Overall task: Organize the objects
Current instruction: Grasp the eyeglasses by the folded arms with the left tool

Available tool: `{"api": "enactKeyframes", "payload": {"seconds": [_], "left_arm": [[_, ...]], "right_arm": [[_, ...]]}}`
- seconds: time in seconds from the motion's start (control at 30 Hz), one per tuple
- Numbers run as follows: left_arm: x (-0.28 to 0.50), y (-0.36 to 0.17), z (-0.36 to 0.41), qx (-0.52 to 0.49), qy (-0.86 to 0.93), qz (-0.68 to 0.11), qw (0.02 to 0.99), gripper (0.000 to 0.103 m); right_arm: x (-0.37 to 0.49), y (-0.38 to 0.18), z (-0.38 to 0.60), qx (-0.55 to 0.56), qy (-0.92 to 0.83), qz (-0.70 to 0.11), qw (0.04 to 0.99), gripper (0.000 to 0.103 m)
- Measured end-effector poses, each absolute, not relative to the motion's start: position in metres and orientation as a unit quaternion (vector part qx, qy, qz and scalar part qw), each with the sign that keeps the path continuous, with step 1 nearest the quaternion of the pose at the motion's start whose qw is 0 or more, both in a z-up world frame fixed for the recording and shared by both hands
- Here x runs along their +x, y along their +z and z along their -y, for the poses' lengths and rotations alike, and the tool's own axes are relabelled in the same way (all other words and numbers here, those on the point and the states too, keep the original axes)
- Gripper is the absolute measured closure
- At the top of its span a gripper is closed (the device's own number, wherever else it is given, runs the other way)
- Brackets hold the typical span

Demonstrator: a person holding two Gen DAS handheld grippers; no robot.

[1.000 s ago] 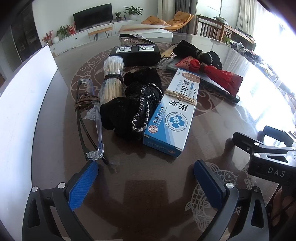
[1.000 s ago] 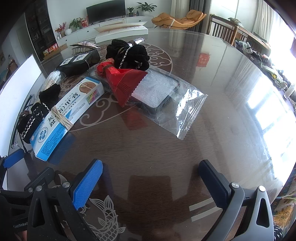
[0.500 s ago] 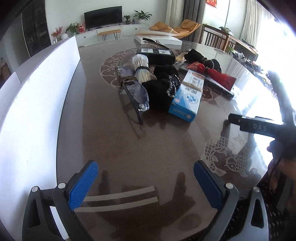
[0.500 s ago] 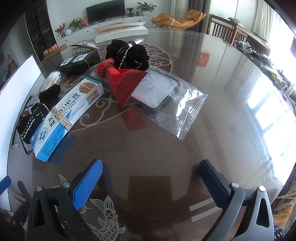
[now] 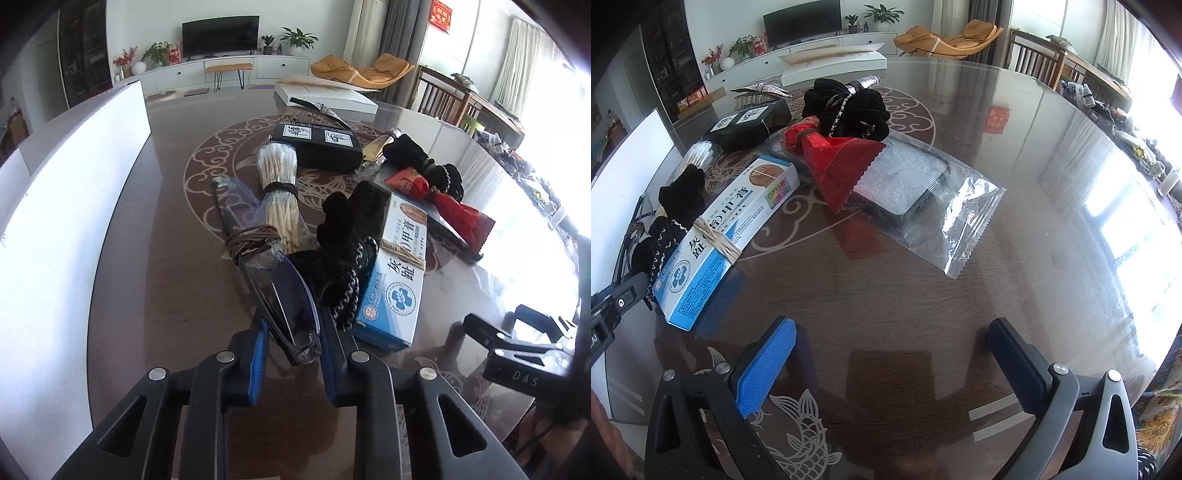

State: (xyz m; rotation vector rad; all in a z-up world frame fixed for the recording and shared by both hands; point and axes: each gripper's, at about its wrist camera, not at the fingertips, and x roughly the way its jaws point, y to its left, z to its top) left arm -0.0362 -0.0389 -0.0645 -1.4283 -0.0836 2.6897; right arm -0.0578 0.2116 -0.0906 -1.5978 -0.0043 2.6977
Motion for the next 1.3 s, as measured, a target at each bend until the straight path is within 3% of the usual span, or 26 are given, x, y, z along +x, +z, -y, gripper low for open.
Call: {"api": "enactKeyframes", "payload": {"seconds": [0.23, 0.3, 0.37, 0.4, 0.57, 0.77, 1.0, 1.2, 1.3], "left_arm": [[0.014, -0.067, 0.045, -0.5, 0.864, 0.006, 0.058, 0.082], [0.011, -0.065, 0.049, -0.502, 0.863, 0.01, 0.06, 0.069], [0.005, -0.061, 0.051, -0.495, 0.867, 0.011, 0.056, 0.033], [0.0, -0.059, 0.05, -0.492, 0.869, 0.009, 0.056, 0.029], [-0.032, -0.062, 0.033, -0.493, 0.868, -0.01, 0.057, 0.028], [-0.049, -0.069, 0.046, -0.498, 0.867, 0.025, 0.008, 0.024], [-0.029, -0.081, 0.071, -0.528, 0.849, 0.013, -0.028, 0.023], [-0.036, -0.079, 0.086, -0.519, 0.852, 0.053, -0.037, 0.023], [-0.052, -0.08, 0.078, -0.514, 0.856, 0.039, -0.034, 0.023]], "right_arm": [[-0.058, -0.091, -0.211, -0.509, 0.86, 0.002, 0.003, 0.0], [-0.058, -0.091, -0.211, -0.51, 0.86, 0.002, 0.003, 0.0], [-0.058, -0.091, -0.211, -0.51, 0.86, 0.002, 0.003, 0.0], [-0.058, -0.091, -0.211, -0.51, 0.86, 0.002, 0.003, 0.0], [-0.058, -0.091, -0.211, -0.51, 0.86, 0.002, 0.003, 0.0], [-0.058, -0.091, -0.211, -0.51, 0.86, 0.001, 0.003, 0.0], [-0.058, -0.091, -0.211, -0.51, 0.86, 0.001, 0.003, 0.0], [-0.058, -0.09, -0.21, -0.51, 0.86, 0.0, 0.003, 0.0], [-0.054, -0.08, -0.222, -0.488, 0.871, -0.051, -0.023, 0.0]]}}
